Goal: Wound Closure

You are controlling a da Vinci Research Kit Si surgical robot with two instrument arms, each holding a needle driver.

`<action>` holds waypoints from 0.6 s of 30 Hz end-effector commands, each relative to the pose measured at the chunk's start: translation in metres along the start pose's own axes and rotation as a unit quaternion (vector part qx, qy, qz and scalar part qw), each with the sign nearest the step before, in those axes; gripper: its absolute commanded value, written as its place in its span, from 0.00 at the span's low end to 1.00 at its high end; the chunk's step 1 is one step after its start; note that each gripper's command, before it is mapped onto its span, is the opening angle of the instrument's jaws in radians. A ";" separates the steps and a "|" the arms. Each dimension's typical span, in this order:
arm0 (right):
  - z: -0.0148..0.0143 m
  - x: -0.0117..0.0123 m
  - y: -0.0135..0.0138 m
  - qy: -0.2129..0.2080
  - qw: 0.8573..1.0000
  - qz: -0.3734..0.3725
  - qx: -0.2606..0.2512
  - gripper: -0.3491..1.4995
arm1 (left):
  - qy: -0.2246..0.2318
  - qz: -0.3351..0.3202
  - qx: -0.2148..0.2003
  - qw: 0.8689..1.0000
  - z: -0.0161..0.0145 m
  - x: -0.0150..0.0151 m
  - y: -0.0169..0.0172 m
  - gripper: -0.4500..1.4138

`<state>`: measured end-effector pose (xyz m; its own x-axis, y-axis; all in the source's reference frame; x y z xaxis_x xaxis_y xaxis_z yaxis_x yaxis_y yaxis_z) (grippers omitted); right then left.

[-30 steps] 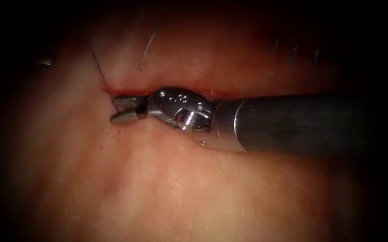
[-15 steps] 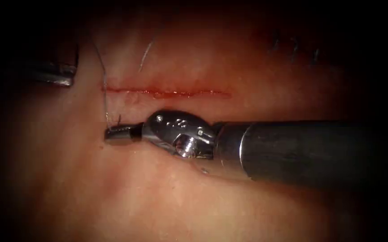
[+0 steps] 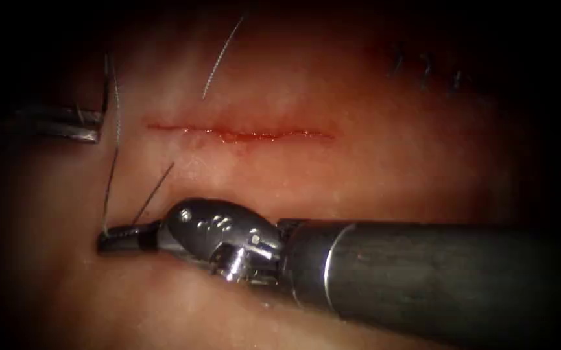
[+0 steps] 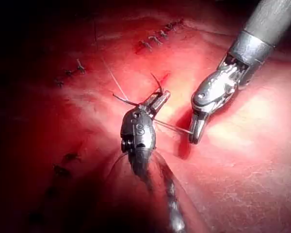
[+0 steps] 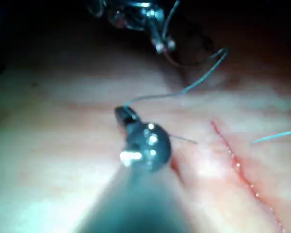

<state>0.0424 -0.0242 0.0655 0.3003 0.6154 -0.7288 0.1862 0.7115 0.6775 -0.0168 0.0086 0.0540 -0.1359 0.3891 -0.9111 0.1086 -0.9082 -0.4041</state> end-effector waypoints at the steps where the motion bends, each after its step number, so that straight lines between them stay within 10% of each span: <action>1: -0.0002 -0.0005 0.0017 0.006 0.999 -0.024 -0.039 0.36 | -0.005 -0.001 0.011 1.000 -0.0007 -0.0005 -0.0010 0.00; 5: -0.0023 -0.0015 0.0035 -0.001 0.994 -0.057 -0.089 0.75 | -0.013 -0.003 0.026 1.000 -0.0029 -0.0011 -0.0022 0.00; 18: -0.0051 -0.0038 0.0092 -0.012 0.983 -0.094 -0.156 0.74 | -0.023 -0.001 0.044 0.999 -0.0039 -0.0033 -0.0034 0.00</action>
<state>0.0373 -0.0186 0.0736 0.3128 0.4567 -0.8328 -0.0577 0.8843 0.4633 -0.0125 0.0106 0.0575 -0.1829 0.3892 -0.9028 0.0185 -0.9168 -0.3989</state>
